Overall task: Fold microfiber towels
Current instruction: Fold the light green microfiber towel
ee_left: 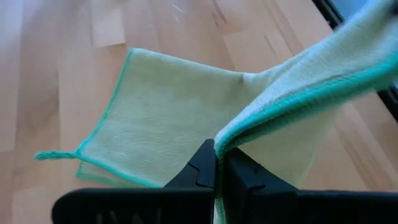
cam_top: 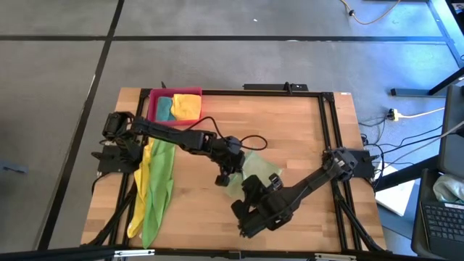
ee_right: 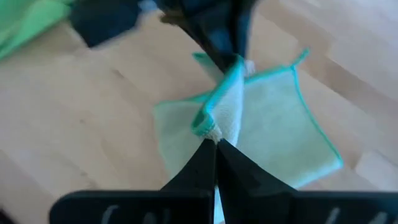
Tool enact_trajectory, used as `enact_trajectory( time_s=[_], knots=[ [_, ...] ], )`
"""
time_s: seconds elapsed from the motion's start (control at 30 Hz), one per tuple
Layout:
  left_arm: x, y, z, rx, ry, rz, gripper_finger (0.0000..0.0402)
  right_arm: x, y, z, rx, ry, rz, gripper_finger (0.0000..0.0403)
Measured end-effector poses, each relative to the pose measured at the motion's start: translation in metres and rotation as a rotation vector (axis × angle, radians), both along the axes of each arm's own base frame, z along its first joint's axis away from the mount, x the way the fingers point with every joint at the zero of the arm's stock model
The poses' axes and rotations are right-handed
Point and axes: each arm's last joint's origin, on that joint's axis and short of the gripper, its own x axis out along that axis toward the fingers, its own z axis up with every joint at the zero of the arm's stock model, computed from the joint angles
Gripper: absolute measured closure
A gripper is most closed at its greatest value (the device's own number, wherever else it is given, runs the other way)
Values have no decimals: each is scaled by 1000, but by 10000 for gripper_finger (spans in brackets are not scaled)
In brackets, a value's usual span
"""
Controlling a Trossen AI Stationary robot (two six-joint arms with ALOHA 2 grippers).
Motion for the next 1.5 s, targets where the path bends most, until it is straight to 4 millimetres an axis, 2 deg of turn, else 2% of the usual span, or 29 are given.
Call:
enact_trajectory(
  time_s=[0.13, 0.37, 0.43, 0.57, 0.7, 0.77, 0.9, 1.07, 1.4, 1.5],
  knots=[
    [0, 5, 0, -1, -2, 13, 400, -17, -5, 0, -22, -2, -37, 387],
    [1, 7, -1, 9, -5, 28, 400, -73, -24, 3, -87, -26, -12, 389],
    [2, 9, 0, 23, -15, 35, 400, -87, -29, -6, -66, -53, 4, 396],
    [2, 15, 0, 35, -23, 51, 400, -101, -35, -30, 11, -132, 23, 396],
    [3, 20, 1, 38, -35, 69, 400, -107, -39, -54, 63, -126, 26, 389],
    [4, 22, 1, 36, -44, 71, 401, -109, -40, -59, 54, -109, 23, 392],
    [7, 21, 0, 34, -59, 70, 400, -117, -42, -58, 15, -52, 29, 399],
    [15, 19, -8, 28, -94, 62, 399, -131, -45, -43, -20, 9, 39, 386],
    [33, 18, -42, 11, -46, 73, 399, -152, -54, -16, 8, -26, 66, 380],
    [45, 19, -37, 17, -54, 81, 400, -153, -55, -13, 13, -33, 68, 380]
  ],
)
